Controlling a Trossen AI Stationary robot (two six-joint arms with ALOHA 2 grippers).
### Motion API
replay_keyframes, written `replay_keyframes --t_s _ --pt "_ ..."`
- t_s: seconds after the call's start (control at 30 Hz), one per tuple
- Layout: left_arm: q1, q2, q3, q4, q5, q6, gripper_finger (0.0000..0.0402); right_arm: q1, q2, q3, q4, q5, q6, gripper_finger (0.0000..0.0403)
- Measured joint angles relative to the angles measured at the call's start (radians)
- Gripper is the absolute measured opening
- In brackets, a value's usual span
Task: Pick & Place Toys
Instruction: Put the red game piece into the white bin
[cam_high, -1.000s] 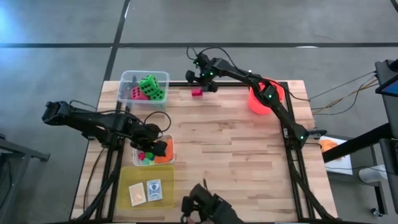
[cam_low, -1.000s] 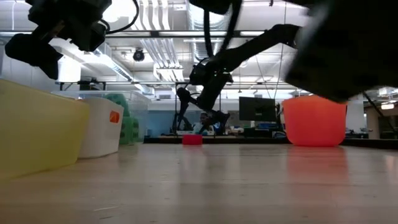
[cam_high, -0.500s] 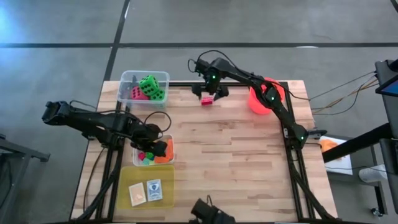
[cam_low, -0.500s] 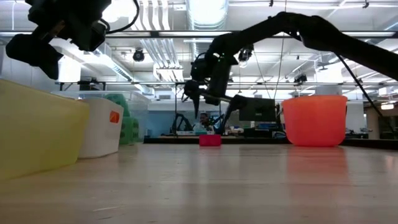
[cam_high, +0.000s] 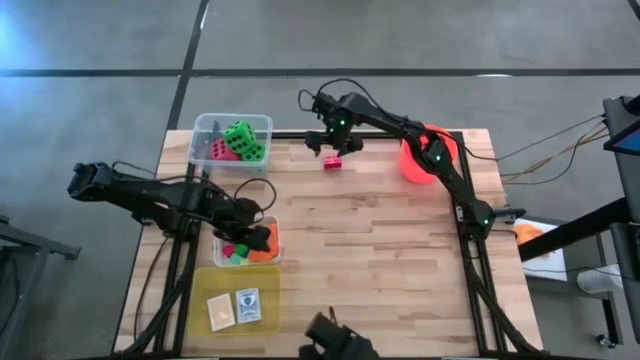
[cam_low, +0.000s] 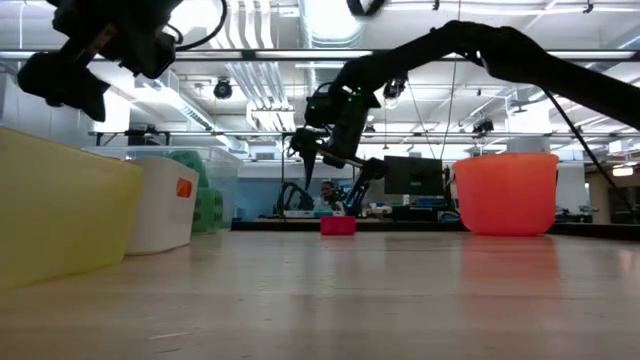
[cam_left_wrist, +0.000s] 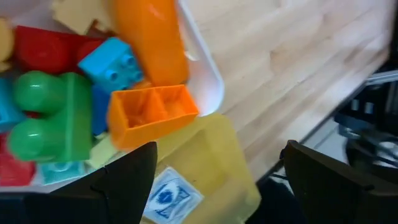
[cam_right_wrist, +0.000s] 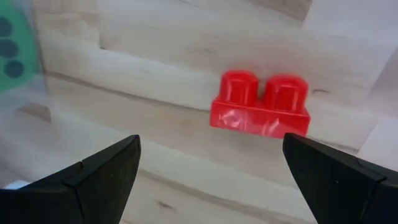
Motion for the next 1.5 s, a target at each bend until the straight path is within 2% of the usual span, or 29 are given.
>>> replay_keyframes --t_s 0.23,0.53,0.7,1.03,1.2,1.5 --pt "-0.001 0.0 0.0 0.08 0.01 -0.01 0.0339 0.0 0.031 -0.002 -0.007 -0.019 0.032 0.0389" --pt "-0.001 0.0 0.0 0.091 0.012 -0.01 0.0339 0.005 0.034 -0.039 -0.046 -0.027 0.018 0.0389" --pt "-0.005 0.0 0.0 0.094 0.016 -0.01 0.0338 0.006 0.034 -0.023 -0.049 -0.121 0.015 0.0389" --pt "-0.03 0.0 0.0 0.098 0.017 -0.034 0.0338 -0.012 0.031 0.012 -0.067 -0.02 0.107 0.0389" --pt "-0.03 0.0 0.0 0.098 0.017 -0.044 0.0338 -0.015 0.03 0.012 0.062 -0.023 0.193 0.0389" --pt "-0.045 0.0 0.0 0.122 0.017 -0.071 0.0338 -0.018 0.073 0.012 0.045 -0.049 0.228 0.0388"
